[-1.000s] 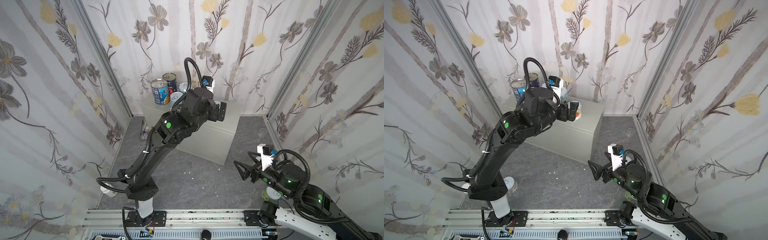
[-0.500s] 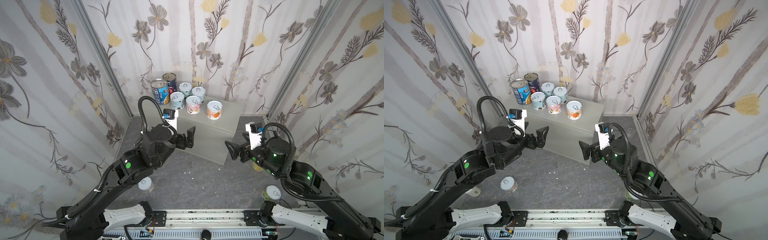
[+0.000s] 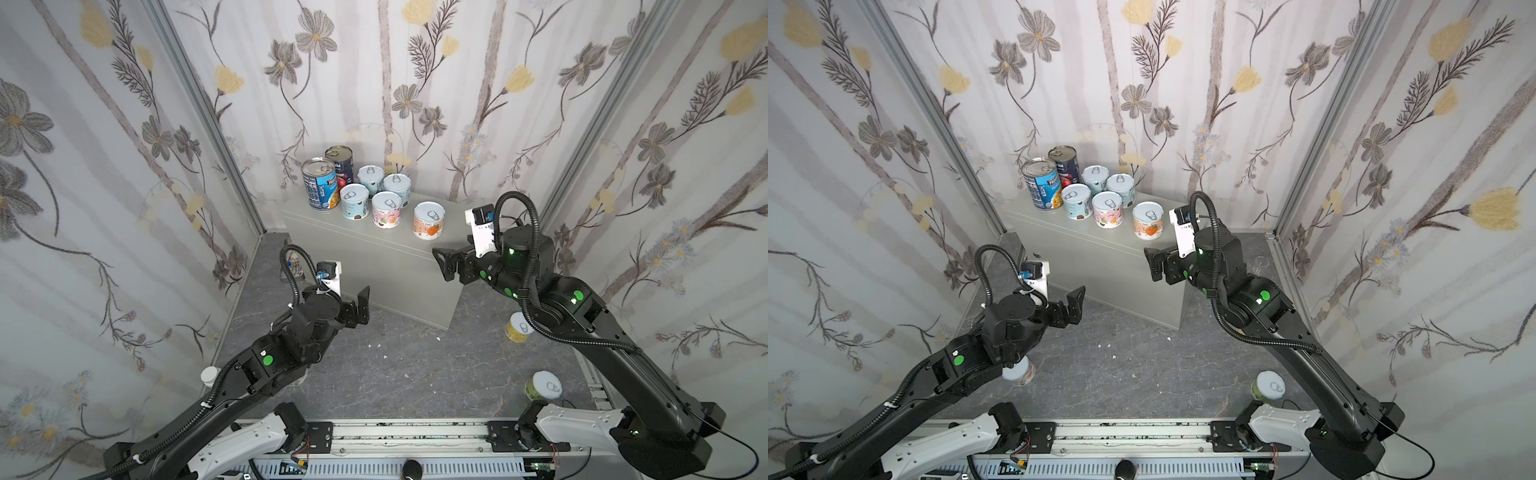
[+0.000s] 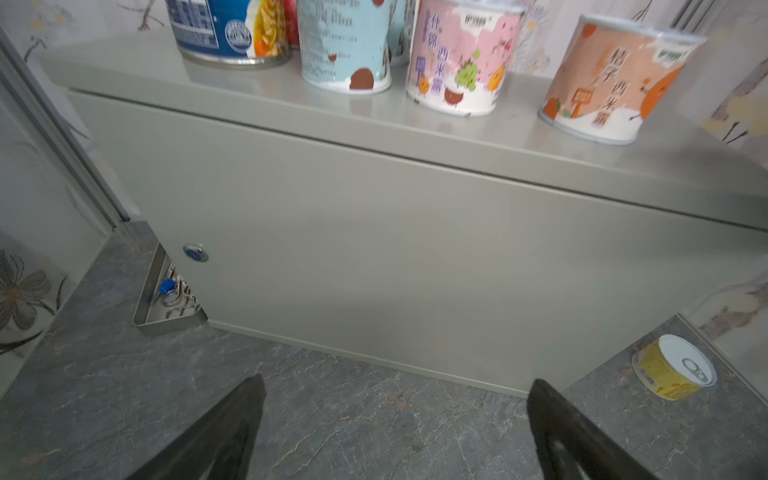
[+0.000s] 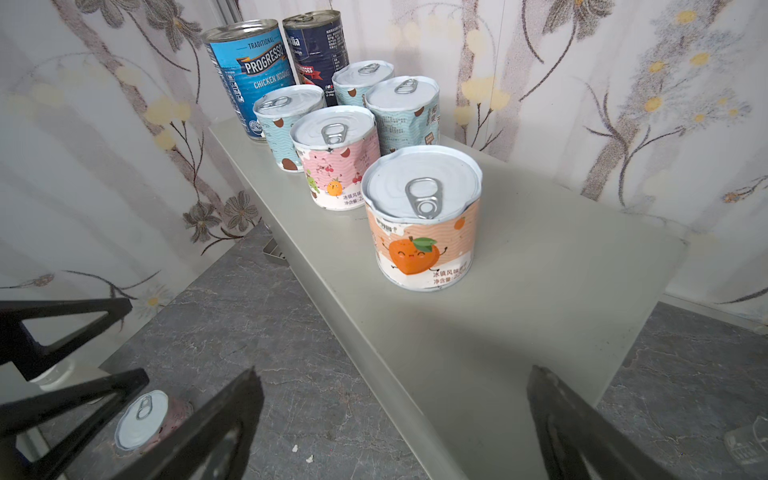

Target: Place and organize the canned foods onto the counter

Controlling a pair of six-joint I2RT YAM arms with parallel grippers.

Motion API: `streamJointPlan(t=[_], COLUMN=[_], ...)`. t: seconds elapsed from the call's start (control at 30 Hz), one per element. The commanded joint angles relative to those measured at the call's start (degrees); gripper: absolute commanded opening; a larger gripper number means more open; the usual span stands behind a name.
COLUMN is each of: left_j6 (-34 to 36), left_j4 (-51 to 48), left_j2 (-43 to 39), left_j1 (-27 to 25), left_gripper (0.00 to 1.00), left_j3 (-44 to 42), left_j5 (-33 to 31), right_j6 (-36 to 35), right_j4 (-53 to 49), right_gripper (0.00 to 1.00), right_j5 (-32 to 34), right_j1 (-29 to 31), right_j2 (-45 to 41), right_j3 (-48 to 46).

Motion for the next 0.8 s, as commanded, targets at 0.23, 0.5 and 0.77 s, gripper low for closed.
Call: streamJointPlan(t=[0.23, 0.5, 0.77], left_j6=[-5.5, -7.5, -10.1], left_j4=[17.0, 22.7, 28.5], left_j2=[-0.8, 0.3, 1.4], left_j1=[2.7, 3.0, 3.0], left_gripper=[1.00, 1.00, 1.00], left_j3=[-13.8, -20.7, -26.4], left_j5=[1.2, 1.8, 3.4], right_j6=[-1.3, -1.8, -2.1], right_j4=[1.4, 1.9, 1.8], right_gripper=[1.00, 1.00, 0.98], right_j5=[-4.1, -5.2, -6.7], right_j1=[-4.1, -5.6, -6.6], right_j2=[9.3, 17.2, 22.1], right_j3=[7.1, 12.8, 17.1])
